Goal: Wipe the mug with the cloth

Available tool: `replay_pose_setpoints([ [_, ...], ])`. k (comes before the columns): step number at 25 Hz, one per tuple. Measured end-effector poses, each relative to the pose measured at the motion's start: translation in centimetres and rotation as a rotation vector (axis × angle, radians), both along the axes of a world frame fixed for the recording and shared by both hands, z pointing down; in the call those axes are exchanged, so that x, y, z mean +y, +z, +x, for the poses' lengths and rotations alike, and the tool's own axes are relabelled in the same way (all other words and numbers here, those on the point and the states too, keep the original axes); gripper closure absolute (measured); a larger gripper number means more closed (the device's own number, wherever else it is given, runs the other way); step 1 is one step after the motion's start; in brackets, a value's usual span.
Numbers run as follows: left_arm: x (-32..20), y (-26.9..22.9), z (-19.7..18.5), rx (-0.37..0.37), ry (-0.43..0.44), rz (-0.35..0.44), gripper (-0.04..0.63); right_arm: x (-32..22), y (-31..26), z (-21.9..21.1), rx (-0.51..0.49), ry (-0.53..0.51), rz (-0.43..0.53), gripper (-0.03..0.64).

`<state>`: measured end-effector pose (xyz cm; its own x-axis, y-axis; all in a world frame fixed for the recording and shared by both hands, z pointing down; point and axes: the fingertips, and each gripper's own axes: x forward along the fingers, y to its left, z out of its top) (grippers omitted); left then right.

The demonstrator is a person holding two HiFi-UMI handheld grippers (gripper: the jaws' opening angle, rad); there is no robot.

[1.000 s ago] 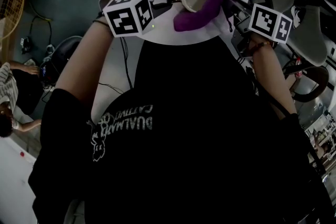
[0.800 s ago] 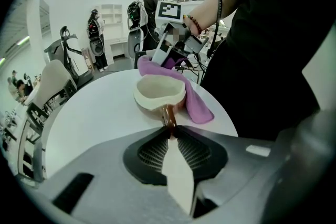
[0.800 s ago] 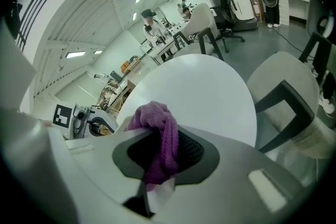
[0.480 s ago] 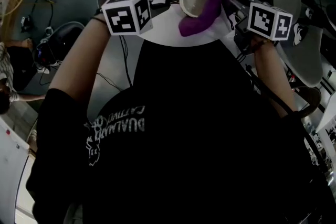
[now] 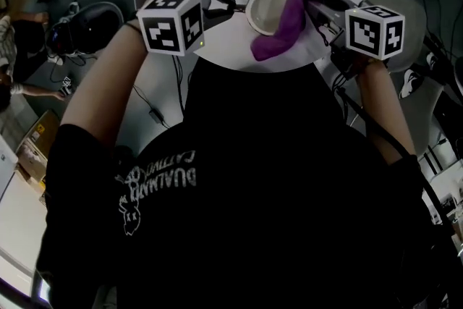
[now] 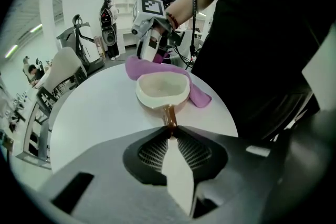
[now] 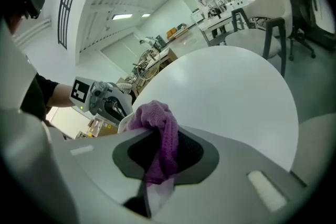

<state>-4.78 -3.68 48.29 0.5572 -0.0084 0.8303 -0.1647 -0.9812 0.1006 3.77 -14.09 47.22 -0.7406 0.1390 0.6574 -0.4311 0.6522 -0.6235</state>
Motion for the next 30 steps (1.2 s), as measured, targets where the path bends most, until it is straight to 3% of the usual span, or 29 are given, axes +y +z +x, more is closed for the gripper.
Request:
replay_pose_setpoints([
  [10, 0.0, 0.2, -0.1, -0.056, -0.013, -0.022, 0.537, -0.6, 0.3, -3.0, -0.029, -0.322, 0.048, 0.546],
  [19, 0.0, 0.6, -0.1, -0.060, -0.056, -0.039, 0.537, -0.8, 1.0, -4.8, -0.074, -0.471, 0.047, 0.546],
  [30, 0.0, 0.7, -0.1, -0.085, -0.057, -0.063, 0.535, -0.5, 0.9, -6.3, -0.119, -0.617, 0.113, 0.548],
])
